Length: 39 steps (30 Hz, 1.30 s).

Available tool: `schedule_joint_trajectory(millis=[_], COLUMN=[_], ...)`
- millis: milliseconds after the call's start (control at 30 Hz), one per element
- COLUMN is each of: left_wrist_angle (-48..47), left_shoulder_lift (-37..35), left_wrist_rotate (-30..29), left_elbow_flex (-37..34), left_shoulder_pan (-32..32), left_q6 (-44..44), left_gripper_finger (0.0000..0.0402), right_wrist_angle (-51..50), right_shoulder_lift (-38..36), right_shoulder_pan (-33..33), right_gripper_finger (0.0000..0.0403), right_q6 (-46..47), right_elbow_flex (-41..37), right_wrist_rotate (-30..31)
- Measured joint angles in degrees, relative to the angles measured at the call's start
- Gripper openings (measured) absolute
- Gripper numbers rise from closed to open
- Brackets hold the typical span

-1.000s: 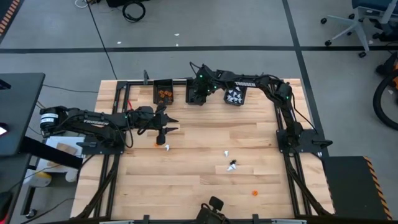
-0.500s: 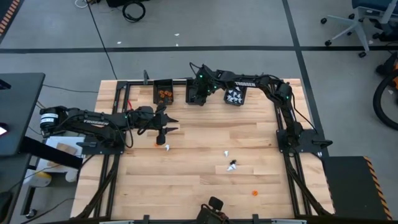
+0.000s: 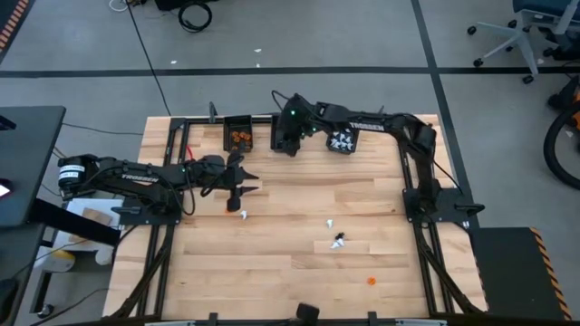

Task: Sort Halloween decoration
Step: Put the white ghost toy into the right black basket

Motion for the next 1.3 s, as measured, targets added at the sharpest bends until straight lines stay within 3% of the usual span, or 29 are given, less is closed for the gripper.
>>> schedule_joint_trajectory(millis=[233, 433, 700, 867, 1100, 1300], left_wrist_angle=[-1.9, -1.9, -2.5, -3.1, -7.2, -10.5], left_shoulder_lift=[0.0, 0.0, 0.0, 0.0, 0.0, 3.7], left_wrist_rotate=[0.0, 1.9, 2.0, 2.0, 3.4, 3.4], left_elbow_flex=[0.0, 0.0, 0.0, 0.0, 0.0, 0.1], left_shoulder_pan=[0.0, 0.0, 0.0, 0.0, -1.3, -9.7], left_q6=[-0.3, -0.4, -3.7, -7.8, -9.0, -7.4], left_gripper_finger=[0.0135, 0.0135, 0.0135, 0.0135, 0.0135, 0.0147], right_wrist_angle=[-7.2, -4.3, 18.9, 28.3, 23.6, 17.5], right_shoulder_lift=[-5.6, -7.5, -7.7, -6.5, -4.7, -6.0], right_shoulder_pan=[9.1, 16.9, 23.4, 25.9, 29.4, 32.0], right_gripper_finger=[0.0162, 0.0162, 0.0162, 0.0162, 0.0162, 0.0162], right_q6=[0.3, 2.8, 9.2, 14.2, 13.9, 15.5], right_elbow_flex=[0.0, -6.5, -21.2, -25.7, -25.1, -25.2], right_wrist_rotate=[1.9, 5.6, 8.2, 12.5, 13.4, 13.7])
